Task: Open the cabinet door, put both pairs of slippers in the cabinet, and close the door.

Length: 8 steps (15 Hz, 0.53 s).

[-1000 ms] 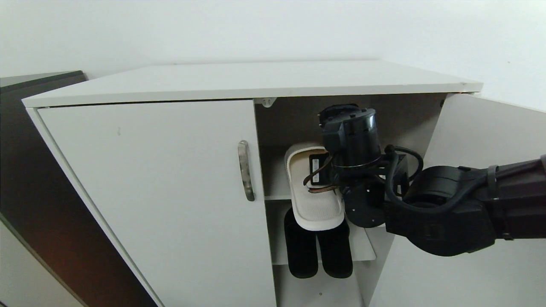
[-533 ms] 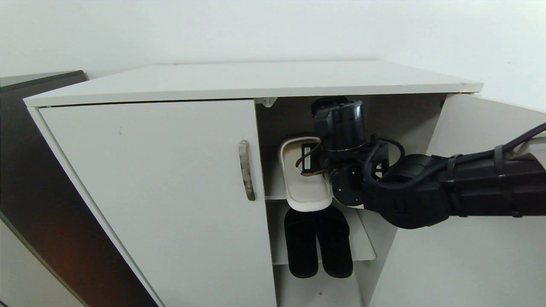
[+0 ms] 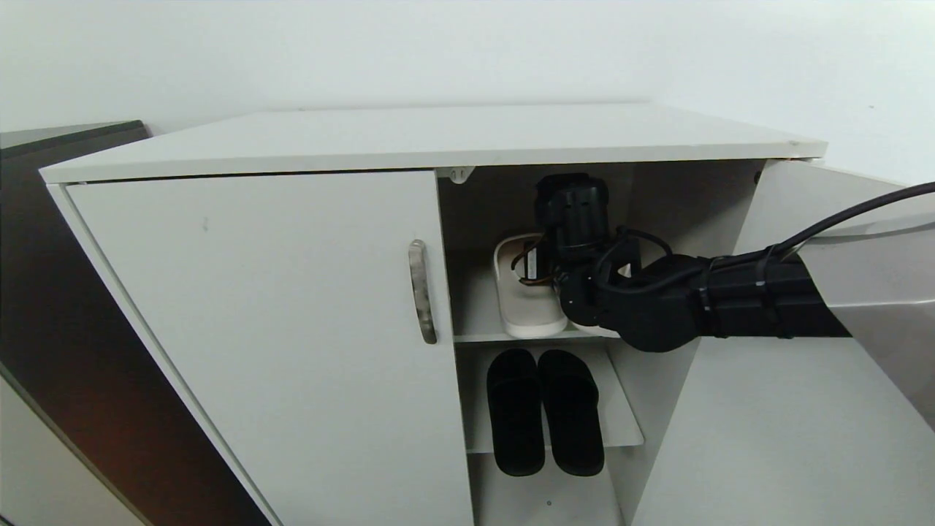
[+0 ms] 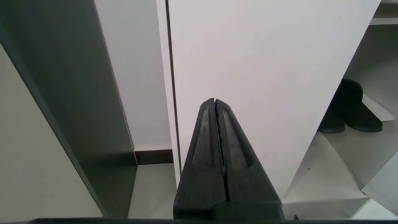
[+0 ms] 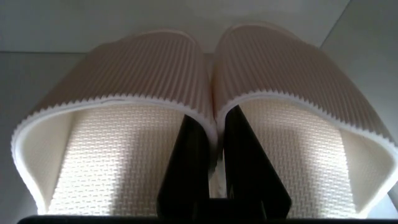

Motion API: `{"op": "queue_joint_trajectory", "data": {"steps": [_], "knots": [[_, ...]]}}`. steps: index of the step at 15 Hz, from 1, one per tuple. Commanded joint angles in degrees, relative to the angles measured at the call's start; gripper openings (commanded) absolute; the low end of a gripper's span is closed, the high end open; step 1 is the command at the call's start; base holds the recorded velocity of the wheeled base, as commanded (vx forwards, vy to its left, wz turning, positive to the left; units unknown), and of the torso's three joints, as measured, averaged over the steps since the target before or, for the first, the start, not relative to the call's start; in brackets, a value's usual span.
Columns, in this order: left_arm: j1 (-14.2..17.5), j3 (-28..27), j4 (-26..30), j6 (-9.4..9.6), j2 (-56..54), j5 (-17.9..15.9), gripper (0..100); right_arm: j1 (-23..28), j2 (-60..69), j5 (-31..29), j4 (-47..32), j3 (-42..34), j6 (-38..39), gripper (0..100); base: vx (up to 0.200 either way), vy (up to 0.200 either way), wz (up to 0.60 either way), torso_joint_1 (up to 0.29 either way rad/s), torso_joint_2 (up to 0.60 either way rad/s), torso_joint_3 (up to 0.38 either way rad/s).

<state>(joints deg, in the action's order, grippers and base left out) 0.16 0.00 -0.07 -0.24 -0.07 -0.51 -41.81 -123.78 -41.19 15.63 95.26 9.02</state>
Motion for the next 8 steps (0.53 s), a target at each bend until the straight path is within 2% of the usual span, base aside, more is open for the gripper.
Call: {"op": "queue_joint_trajectory", "data": {"steps": [1,8], "knots": [[0.0,0.0,0.0,-0.02,0.1,0.0,0,0.2,-1.4,0.1,0.1,0.5,0.0,0,0.0,0.0,0.0,0.0,0.0,0.0],[0.0,0.0,0.0,-0.02,0.1,0.1,0,0.4,-2.2,0.1,0.0,1.2,0.0,0,0.0,0.0,0.0,0.0,0.0,0.0]]}}
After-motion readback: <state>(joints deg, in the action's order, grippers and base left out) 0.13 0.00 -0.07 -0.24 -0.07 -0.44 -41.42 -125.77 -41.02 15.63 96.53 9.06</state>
